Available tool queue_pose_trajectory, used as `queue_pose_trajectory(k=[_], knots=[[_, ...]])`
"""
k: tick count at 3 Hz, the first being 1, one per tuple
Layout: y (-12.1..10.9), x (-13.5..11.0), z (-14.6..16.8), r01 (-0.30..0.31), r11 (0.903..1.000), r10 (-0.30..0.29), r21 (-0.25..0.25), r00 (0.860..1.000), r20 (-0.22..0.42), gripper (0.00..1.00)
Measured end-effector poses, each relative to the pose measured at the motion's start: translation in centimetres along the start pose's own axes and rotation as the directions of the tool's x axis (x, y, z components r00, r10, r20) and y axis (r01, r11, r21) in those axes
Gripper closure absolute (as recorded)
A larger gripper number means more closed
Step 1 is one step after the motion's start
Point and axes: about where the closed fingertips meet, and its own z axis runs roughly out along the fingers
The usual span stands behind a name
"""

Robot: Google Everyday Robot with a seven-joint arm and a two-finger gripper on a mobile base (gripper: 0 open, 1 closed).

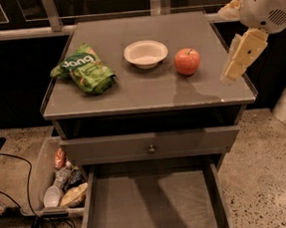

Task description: Place apple into middle drawer

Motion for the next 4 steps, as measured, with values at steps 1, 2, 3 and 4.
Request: queue_pose_trajectory(k=[1, 2, 3, 4], knots=[[-0.6, 0.2, 0.7, -0.016, 0.9998, 0.016, 0.009, 1.0, 0.012, 0.0], [-3.3, 1.6, 2.9, -0.078, 0.9951, 0.076, 0.06, 0.996, 0.04, 0.0], [-6.3, 3.3, 5.4, -0.154, 0.9828, 0.144, 0.102, 0.985, 0.092, 0.0], [-8.8, 4.7, 7.8, -0.214, 0.9692, 0.197, 0.122, 0.971, 0.139, 0.0]])
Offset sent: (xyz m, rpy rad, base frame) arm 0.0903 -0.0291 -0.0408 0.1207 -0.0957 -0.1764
